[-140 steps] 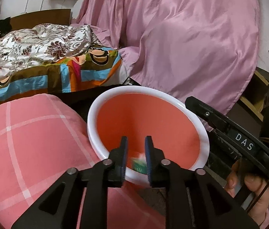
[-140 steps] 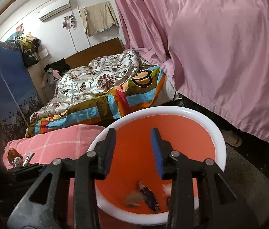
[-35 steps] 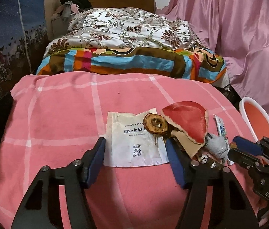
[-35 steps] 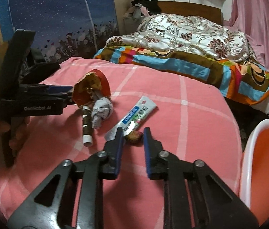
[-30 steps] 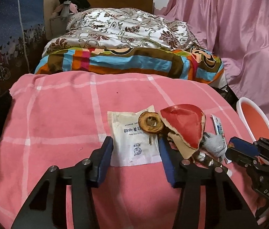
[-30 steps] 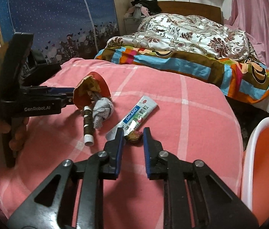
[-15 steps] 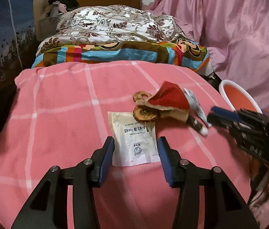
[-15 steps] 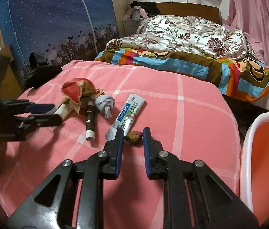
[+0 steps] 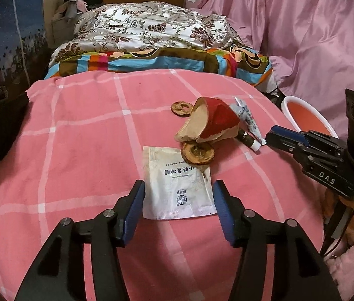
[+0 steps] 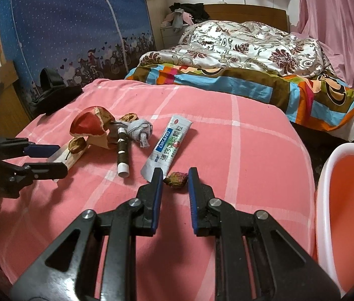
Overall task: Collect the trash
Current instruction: 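Lower the left tool toward the paper packet and red-capped bottle, then close the left tool on the round brown slice while the right tool closes on a small brown piece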
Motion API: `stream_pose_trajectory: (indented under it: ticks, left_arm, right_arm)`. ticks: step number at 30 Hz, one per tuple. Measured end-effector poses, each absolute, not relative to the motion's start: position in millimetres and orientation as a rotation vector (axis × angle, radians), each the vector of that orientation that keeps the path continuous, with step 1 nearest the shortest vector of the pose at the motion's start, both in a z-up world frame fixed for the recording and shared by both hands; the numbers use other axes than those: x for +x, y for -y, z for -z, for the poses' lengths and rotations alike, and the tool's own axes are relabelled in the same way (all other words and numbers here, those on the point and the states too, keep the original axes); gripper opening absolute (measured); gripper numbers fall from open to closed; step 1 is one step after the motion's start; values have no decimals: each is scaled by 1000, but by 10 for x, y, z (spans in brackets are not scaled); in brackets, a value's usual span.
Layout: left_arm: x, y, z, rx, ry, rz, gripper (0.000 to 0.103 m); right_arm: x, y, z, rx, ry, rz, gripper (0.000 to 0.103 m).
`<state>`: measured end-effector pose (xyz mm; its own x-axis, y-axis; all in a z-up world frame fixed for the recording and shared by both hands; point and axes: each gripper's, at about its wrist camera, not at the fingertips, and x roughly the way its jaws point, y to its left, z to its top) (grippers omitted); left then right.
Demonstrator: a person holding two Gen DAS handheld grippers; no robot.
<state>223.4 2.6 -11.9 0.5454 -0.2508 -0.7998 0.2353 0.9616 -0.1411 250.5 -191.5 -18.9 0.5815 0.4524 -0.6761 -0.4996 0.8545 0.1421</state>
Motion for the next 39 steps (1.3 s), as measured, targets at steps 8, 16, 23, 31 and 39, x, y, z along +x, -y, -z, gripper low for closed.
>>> stream_pose_trajectory:
  ticks: [8,16,23,31,39]
  left_arm:
    - [2210,-11,89,6,-910,268,52]
    - [2089,49,-59,67,-773,282,52]
    - [2176,135,-28,52,-799,332,52]
    - [2369,83,50,1,-843,315,28]
    - [2320,139,60,44,-831,318,23]
  right_arm:
    - [2489,1923,194,-68,-771,-557,28]
    - [2482,1927,197,-66,-767,-556,28]
    - [2479,1928,200,-68,-770,-557,28]
    - [2474,1922,200,-68,-770,-557,28]
    - [2463,1891,209,-72,-769,-565,27]
